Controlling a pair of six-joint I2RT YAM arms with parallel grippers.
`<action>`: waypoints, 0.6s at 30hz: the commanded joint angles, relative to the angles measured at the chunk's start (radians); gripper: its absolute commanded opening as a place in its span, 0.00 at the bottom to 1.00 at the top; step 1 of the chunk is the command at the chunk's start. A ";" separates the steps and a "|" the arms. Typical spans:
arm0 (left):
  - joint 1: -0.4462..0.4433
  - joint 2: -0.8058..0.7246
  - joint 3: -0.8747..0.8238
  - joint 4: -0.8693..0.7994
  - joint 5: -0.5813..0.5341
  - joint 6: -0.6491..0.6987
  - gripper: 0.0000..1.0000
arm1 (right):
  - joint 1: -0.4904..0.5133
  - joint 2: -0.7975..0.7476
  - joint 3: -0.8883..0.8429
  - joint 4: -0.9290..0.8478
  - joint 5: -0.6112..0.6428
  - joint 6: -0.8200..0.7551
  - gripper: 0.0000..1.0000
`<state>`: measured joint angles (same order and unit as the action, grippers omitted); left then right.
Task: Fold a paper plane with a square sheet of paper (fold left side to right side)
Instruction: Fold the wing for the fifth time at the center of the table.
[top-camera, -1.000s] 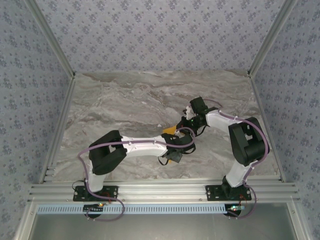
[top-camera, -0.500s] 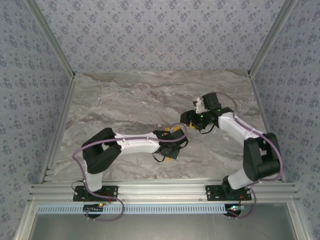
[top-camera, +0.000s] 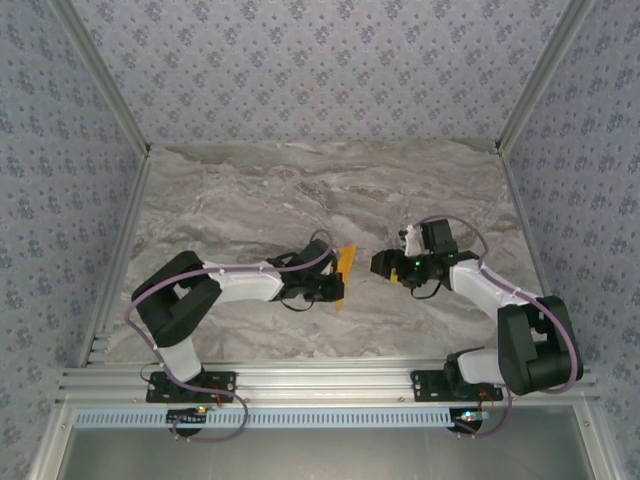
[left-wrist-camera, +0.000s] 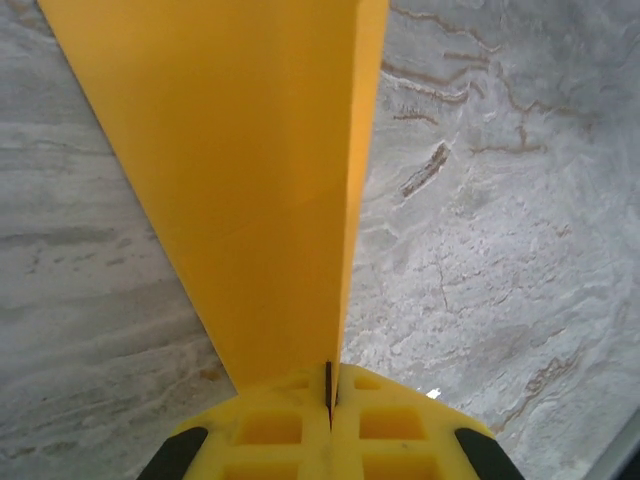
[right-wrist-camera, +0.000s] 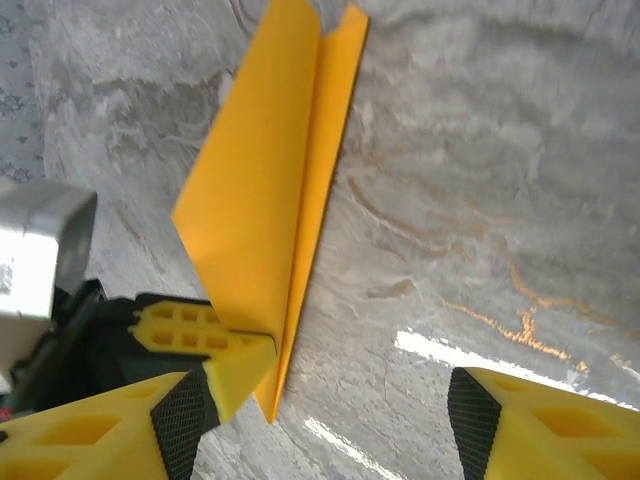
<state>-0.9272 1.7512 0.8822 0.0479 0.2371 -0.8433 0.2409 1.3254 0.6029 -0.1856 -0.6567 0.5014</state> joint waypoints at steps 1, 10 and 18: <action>0.011 -0.015 -0.032 0.172 0.088 -0.073 0.02 | 0.034 -0.014 -0.034 0.139 -0.022 0.049 0.69; 0.022 0.022 -0.061 0.276 0.135 -0.123 0.02 | 0.120 0.073 -0.059 0.323 0.037 0.131 0.64; 0.024 0.048 -0.071 0.294 0.143 -0.140 0.01 | 0.156 0.156 -0.031 0.382 0.086 0.163 0.60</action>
<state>-0.9096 1.7802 0.8242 0.2977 0.3561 -0.9680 0.3912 1.4525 0.5507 0.1547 -0.6010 0.6437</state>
